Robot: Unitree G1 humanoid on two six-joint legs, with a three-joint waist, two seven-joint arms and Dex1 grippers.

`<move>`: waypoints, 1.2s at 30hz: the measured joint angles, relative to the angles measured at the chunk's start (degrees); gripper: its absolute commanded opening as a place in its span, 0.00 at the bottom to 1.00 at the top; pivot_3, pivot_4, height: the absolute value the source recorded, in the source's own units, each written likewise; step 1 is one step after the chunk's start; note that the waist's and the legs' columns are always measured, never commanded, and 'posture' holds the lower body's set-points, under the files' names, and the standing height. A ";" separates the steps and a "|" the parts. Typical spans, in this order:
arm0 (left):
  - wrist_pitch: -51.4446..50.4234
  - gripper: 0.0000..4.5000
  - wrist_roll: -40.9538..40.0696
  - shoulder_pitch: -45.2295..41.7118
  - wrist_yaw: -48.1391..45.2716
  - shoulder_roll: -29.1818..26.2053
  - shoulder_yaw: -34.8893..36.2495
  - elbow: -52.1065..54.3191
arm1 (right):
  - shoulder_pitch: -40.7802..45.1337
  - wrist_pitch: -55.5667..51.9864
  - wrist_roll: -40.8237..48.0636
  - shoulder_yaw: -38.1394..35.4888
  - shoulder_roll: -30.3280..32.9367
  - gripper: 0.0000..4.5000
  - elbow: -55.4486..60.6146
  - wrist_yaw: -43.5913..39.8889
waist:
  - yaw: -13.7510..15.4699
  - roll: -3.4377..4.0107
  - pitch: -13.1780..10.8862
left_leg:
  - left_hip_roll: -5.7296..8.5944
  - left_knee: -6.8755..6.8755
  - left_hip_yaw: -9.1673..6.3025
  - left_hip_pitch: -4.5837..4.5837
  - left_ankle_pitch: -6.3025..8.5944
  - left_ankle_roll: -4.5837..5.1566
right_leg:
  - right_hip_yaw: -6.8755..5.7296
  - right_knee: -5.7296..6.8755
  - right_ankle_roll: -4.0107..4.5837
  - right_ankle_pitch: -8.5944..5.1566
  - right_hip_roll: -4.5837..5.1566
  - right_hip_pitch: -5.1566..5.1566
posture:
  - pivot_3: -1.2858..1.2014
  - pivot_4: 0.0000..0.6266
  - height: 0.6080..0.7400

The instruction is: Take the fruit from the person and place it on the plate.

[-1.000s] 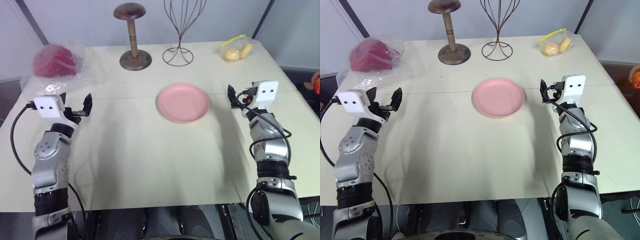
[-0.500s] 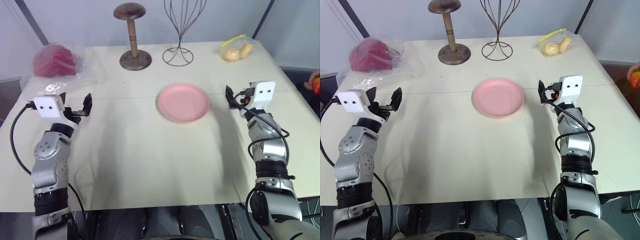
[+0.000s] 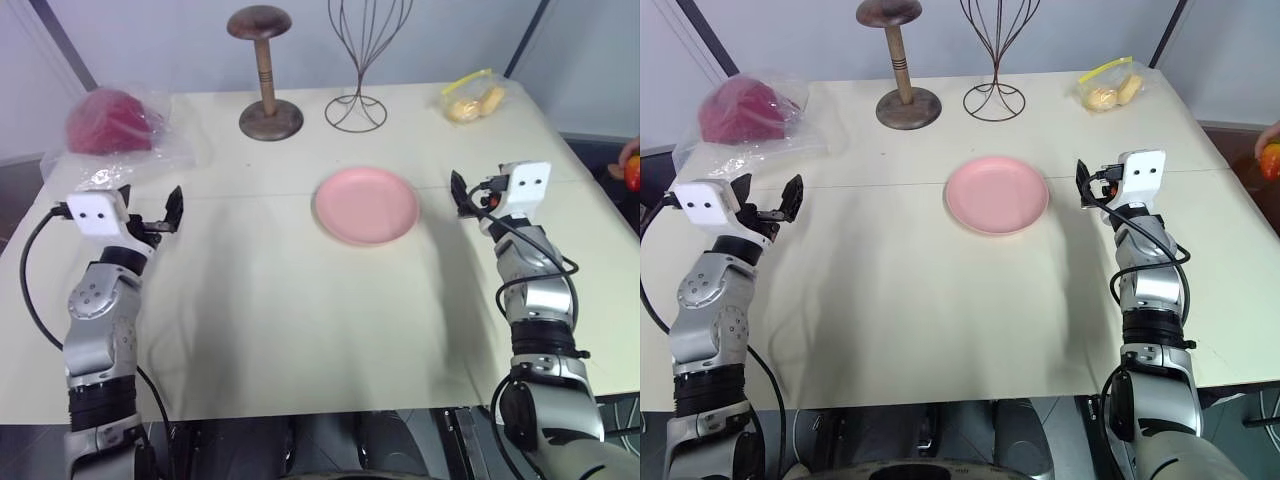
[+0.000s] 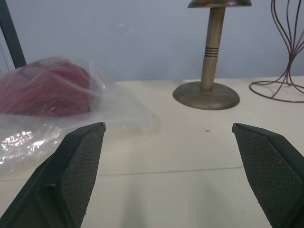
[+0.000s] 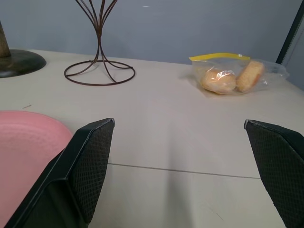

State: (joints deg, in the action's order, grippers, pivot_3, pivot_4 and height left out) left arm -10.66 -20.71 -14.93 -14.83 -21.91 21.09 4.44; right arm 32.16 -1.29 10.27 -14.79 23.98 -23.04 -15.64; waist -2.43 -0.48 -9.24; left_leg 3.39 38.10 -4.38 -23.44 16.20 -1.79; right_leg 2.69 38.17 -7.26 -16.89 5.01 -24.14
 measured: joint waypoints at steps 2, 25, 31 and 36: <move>0.01 1.00 0.01 -0.12 -0.04 0.00 0.00 -0.01 | 0.00 0.00 0.00 0.00 0.01 0.99 0.00 0.00 | -0.03 0.00 0.00 | 0.00 0.00 0.00 0.00 0.00 0.00 | 0.00 0.00 0.00 0.00 0.00 0.00 | 0.52 0.24 1.00; 0.01 1.00 0.22 -0.14 -0.73 0.00 -0.02 -0.09 | 0.00 0.00 0.00 0.00 0.00 0.99 0.00 0.07 | -0.03 0.00 0.00 | 0.00 0.00 0.00 0.00 0.00 0.00 | 0.00 0.00 0.00 0.00 0.00 0.00 | 0.52 0.24 1.00; 0.00 1.00 0.23 -0.14 -0.92 0.00 -0.02 -0.09 | -0.01 0.00 0.00 0.00 0.00 0.99 0.00 0.12 | -0.03 0.00 0.00 | 0.00 0.00 0.00 0.00 0.00 0.00 | 0.00 0.01 0.00 0.00 0.00 0.00 | 0.52 0.24 1.00; 0.00 1.00 0.27 -0.14 -0.97 0.00 -0.02 -0.09 | -0.01 0.00 0.00 0.00 0.00 0.99 0.00 0.11 | -0.04 0.00 0.00 | 0.00 0.00 0.00 0.00 0.00 0.00 | 0.00 0.01 0.00 0.00 0.00 0.00 | 0.52 0.24 1.00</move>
State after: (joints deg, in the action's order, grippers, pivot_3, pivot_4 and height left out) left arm -10.66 -20.45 -15.07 -15.80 -21.91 21.07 4.35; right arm 32.15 -1.29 10.27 -14.79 23.99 -23.04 -15.53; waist -2.47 -0.48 -9.24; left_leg 3.39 38.10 -4.38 -23.44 16.20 -1.79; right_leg 2.69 38.18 -7.26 -16.90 5.00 -24.14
